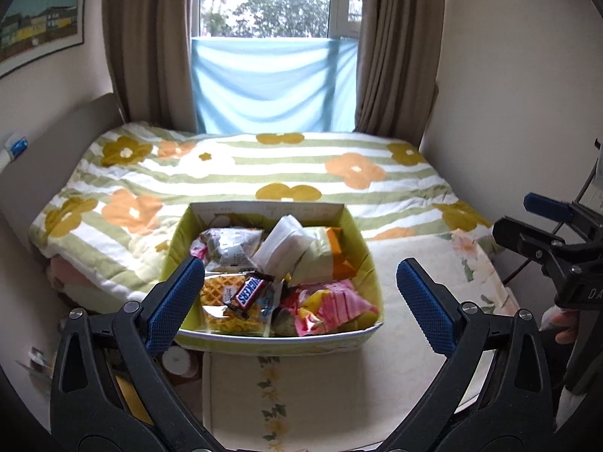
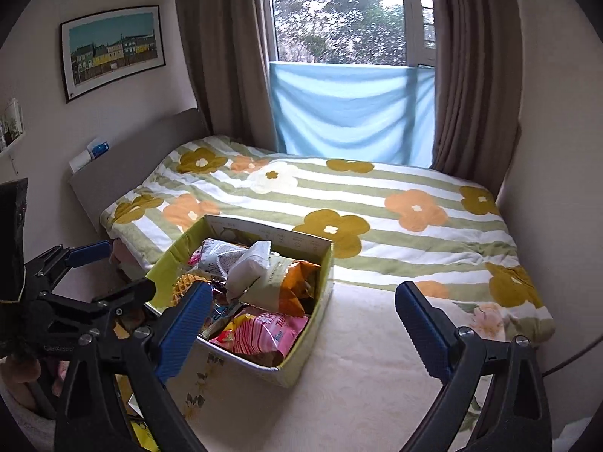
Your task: Organize snacks
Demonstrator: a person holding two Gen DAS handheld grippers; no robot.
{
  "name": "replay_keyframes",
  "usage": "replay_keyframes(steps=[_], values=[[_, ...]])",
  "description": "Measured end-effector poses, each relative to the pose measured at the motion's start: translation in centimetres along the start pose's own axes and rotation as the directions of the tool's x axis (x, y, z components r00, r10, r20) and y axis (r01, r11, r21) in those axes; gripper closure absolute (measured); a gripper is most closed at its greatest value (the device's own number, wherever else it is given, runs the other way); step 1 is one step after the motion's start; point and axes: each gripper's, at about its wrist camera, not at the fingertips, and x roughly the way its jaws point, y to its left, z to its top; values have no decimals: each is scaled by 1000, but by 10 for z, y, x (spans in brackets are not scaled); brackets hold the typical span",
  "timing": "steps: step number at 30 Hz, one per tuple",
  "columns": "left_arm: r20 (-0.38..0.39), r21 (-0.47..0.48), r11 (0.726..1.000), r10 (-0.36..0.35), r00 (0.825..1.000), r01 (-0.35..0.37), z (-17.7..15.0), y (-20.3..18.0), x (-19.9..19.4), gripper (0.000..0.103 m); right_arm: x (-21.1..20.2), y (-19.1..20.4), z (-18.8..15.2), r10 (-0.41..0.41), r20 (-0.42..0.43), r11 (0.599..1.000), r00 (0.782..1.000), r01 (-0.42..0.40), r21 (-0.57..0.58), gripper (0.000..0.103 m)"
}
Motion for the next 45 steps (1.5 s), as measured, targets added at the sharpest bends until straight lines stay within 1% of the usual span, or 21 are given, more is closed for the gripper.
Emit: replay_keyframes(steps=[2, 5, 8, 10, 14, 16, 19, 23, 33, 45], values=[[54, -5, 1000, 24, 998, -23, -5, -16, -26, 1, -27, -8, -8, -51, 21, 999, 998, 51, 17, 6], [118, -12, 999, 54, 992, -53, -17, -36, -61, 1, -63, -15, -25, -133, 63, 991, 989, 131, 32, 6], [143, -27, 997, 74, 987, -71, -32, -51, -86, 1, -97, -21, -43, -207, 118, 978, 971, 200, 66, 3], [144, -33, 996, 84, 986, -80, -42, -59, -97, 1, -113, -26, -54, -236, 135, 970, 962, 226, 89, 3], [151, -29, 996, 83, 985, -80, -58, -72, -113, 0, -131, -29, -72, -245, 142, 968, 959, 232, 100, 3], [151, -24, 996, 87, 985, -85, -61, -77, -118, 1, -137, -30, -78, -258, 147, 964, 955, 245, 99, 3], [151, -21, 996, 84, 985, -81, -63, -82, -124, 1, -144, -33, -82, -254, 146, 965, 956, 240, 108, 3], [156, -20, 996, 84, 984, -82, -67, -86, -132, 1, -148, -35, -86, -262, 149, 962, 953, 247, 115, 3], [159, -19, 996, 84, 984, -82, -66, -91, -137, 1, -152, -37, -91, -265, 157, 961, 951, 247, 126, 3], [159, -16, 997, 82, 984, -80, -61, -92, -134, 1, -154, -38, -91, -263, 156, 961, 952, 244, 131, 3]])
